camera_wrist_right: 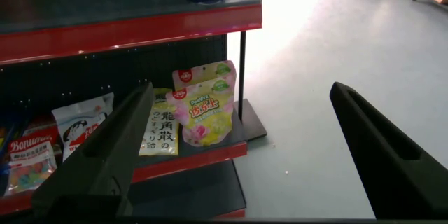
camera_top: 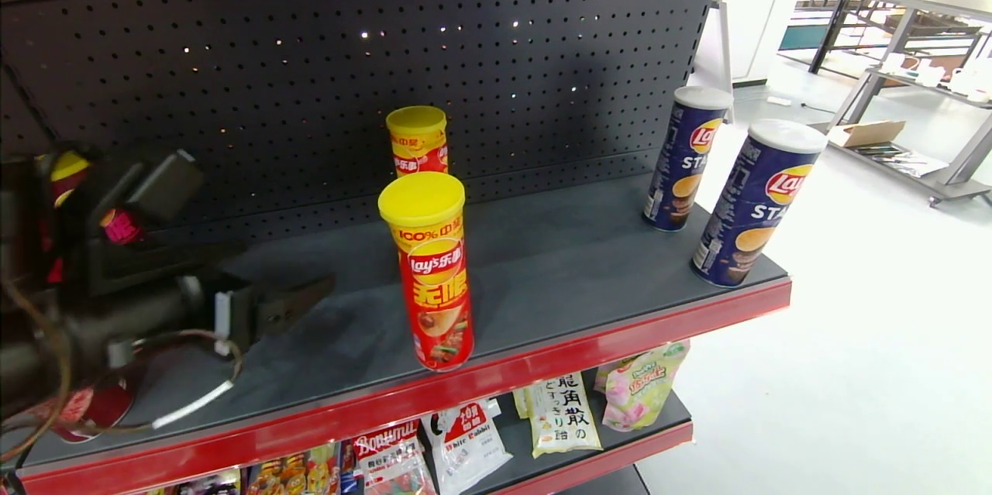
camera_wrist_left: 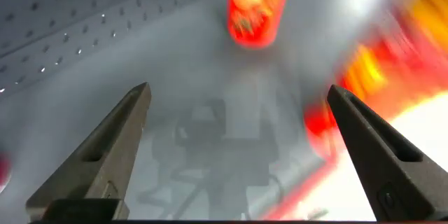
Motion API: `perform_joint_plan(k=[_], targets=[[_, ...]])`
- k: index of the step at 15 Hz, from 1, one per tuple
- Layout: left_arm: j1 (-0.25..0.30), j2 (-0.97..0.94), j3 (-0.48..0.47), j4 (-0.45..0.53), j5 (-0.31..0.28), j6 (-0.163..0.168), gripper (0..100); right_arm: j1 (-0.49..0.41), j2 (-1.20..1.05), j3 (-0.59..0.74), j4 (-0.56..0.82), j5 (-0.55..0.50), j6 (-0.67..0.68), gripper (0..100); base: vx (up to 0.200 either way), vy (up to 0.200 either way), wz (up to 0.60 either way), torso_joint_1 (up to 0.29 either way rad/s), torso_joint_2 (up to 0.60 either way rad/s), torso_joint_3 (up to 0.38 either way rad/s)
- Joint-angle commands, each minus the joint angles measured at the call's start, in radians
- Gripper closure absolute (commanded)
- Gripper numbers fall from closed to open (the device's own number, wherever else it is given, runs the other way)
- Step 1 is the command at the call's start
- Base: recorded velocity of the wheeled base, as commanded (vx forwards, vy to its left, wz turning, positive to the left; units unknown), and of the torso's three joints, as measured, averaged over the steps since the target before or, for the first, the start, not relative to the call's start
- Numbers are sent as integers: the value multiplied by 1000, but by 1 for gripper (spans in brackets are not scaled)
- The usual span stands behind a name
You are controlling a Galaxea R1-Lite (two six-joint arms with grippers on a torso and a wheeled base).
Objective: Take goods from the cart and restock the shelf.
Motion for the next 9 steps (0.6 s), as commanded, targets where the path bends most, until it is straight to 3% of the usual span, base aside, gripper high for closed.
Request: perform_joint_plan(k=[1, 4, 6, 8, 9], targets=[[160, -500, 98, 282, -179, 122, 0, 1, 1, 0, 0, 1, 0, 0, 0, 0, 0, 0, 0, 0], [167, -808, 95, 532, -185, 117, 0, 1, 1, 0, 0, 1, 0, 0, 0, 0, 0, 0, 0, 0], [169, -1024, 149, 595, -160, 117, 0, 1, 1, 0, 0, 1, 0, 0, 0, 0, 0, 0, 0, 0], [169, -1130, 181, 592, -31, 113, 0, 1, 1, 0, 0, 1, 0, 0, 0, 0, 0, 0, 0, 0], [169, -1129, 173, 574, 44, 62, 0, 1, 1, 0, 0, 1, 0, 0, 0, 0, 0, 0, 0, 0]])
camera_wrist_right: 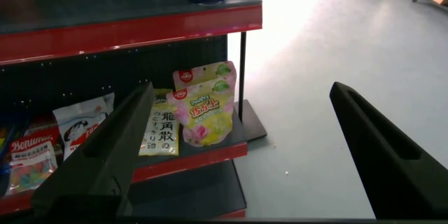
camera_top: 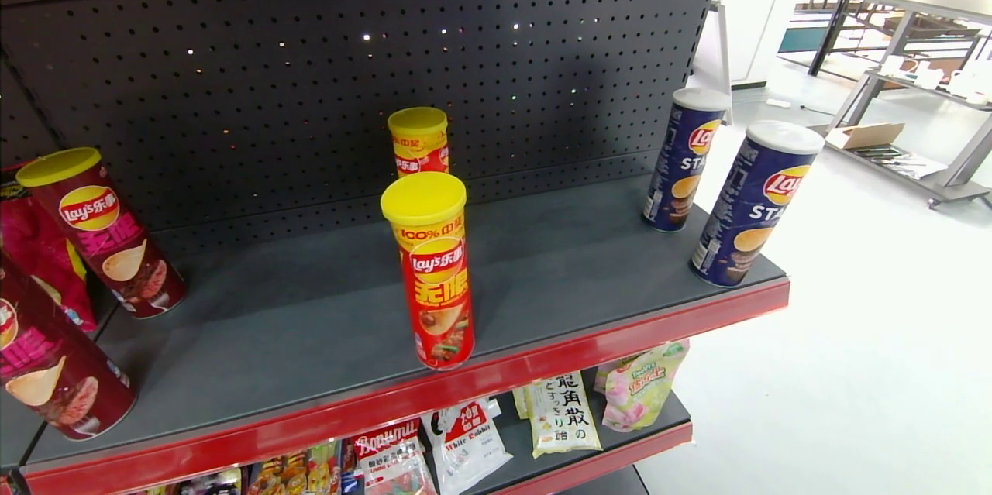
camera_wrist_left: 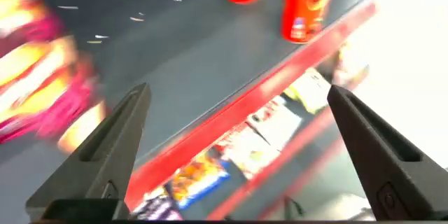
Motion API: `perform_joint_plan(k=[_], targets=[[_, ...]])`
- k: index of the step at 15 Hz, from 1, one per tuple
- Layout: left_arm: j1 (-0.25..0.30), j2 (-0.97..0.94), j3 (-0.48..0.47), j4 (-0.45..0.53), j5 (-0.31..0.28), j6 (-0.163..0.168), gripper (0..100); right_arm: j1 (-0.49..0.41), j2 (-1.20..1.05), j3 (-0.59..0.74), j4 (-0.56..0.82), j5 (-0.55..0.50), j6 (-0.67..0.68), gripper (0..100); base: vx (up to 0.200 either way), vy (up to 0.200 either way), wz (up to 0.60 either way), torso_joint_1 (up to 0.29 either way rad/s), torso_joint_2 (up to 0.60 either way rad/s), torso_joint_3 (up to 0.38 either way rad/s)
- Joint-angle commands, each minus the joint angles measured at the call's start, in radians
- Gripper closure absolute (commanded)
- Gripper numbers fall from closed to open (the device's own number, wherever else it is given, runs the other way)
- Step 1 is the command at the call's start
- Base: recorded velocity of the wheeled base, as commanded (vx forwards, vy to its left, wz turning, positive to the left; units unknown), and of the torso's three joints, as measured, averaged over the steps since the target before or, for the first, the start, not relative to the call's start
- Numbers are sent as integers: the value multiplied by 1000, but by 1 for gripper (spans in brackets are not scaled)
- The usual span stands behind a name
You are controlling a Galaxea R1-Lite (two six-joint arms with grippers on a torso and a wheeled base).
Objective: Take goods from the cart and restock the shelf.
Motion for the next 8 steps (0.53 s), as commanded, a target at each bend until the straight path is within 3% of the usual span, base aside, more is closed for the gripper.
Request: perform_joint_plan(k=[1, 5, 6, 8], targets=[[13, -172, 30, 3, 105, -87, 0, 0, 1, 0, 0, 0, -1, 0, 0, 0, 0, 0, 0, 0], [17, -103, 1, 6, 192, -110, 0, 0, 1, 0, 0, 5, 2, 0, 0, 0, 0, 0, 0, 0], [45, -40, -31, 20, 237, -124, 0, 0, 1, 0, 0, 3, 2, 0, 0, 0, 0, 0, 0, 0], [103, 35, -71, 38, 250, -142, 0, 0, 1, 0, 0, 3, 2, 0, 0, 0, 0, 0, 0, 0]])
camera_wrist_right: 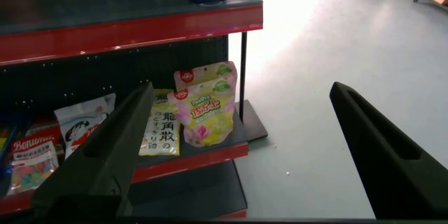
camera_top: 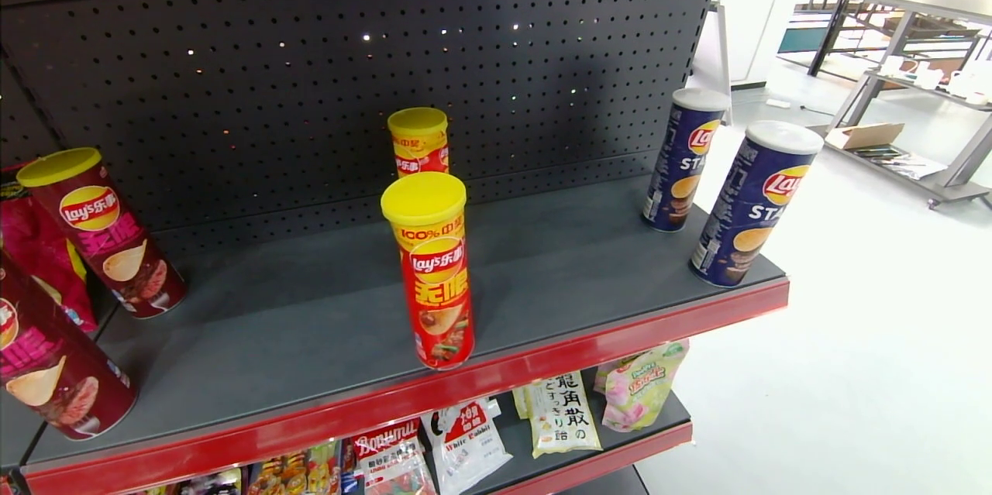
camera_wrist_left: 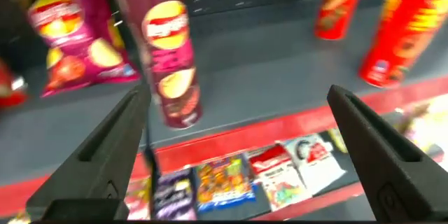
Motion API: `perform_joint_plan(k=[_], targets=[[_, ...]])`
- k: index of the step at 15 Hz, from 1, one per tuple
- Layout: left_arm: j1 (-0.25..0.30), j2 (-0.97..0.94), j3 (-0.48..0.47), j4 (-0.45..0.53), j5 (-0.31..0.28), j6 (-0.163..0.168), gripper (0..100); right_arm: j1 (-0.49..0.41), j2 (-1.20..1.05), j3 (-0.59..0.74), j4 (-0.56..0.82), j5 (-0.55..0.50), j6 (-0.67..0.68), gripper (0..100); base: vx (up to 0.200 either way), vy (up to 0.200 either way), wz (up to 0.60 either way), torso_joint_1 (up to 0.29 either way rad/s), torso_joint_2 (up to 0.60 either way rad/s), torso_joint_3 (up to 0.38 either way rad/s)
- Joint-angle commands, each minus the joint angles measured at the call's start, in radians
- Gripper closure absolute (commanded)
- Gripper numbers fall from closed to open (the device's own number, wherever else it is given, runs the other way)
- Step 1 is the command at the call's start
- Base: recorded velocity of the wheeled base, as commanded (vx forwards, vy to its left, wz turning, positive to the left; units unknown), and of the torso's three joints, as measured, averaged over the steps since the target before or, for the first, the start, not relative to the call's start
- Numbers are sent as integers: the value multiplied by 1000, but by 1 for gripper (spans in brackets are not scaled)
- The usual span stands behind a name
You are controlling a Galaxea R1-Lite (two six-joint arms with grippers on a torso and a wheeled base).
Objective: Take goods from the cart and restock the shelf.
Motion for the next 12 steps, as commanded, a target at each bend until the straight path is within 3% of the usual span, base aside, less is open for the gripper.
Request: perform_joint_plan(k=[1, 6, 12], targets=[[129, 134, -35, 11, 15, -18, 0, 0, 1, 0, 0, 0, 0, 0, 0, 0, 0, 0, 0, 0], [141, 6, 66, 60, 18, -18, 0, 0, 1, 0, 0, 0, -4, 0, 0, 0, 0, 0, 0, 0], [135, -114, 156, 75, 13, -12, 0, 0, 1, 0, 0, 2, -4, 0, 0, 0, 600, 1, 2, 0]])
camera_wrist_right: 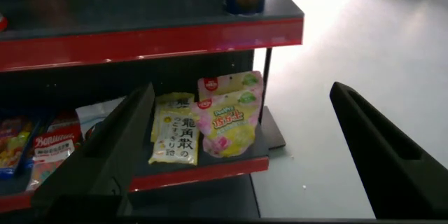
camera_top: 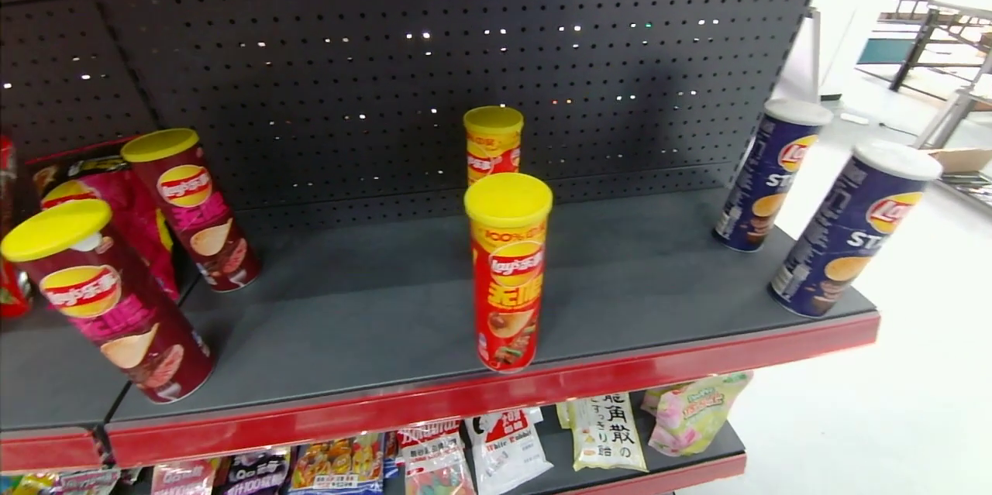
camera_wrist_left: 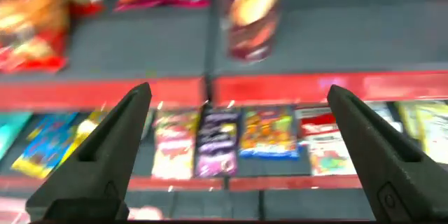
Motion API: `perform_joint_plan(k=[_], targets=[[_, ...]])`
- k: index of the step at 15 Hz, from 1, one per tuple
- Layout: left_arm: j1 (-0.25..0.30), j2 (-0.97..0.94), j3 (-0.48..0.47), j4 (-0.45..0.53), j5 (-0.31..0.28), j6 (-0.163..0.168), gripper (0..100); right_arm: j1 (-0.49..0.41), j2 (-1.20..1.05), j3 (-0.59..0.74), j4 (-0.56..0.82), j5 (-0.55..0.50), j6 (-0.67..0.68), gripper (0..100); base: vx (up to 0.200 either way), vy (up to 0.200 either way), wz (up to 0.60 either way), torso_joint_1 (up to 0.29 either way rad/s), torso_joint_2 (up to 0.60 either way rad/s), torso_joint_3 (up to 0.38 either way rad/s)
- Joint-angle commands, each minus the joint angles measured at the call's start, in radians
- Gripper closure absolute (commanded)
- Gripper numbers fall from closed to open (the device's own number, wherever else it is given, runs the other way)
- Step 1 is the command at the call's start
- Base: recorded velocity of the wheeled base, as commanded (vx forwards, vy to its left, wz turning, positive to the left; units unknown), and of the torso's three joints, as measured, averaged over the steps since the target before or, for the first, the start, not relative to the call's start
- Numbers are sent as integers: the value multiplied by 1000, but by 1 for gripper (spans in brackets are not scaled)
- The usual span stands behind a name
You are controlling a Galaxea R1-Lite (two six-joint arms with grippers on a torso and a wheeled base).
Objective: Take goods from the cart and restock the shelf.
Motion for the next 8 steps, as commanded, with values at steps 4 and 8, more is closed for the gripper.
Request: perform_joint_plan(k=[4, 8], targets=[[-4, -55, 41, -10, -16, 1, 0, 1, 1, 0, 0, -1, 5, 0, 0, 0, 300, 1, 1, 4], [-2, -58, 174, -229, -116, 4, 0, 1, 1, 0, 0, 1, 5, 0, 0, 0, 0, 0, 0, 0]])
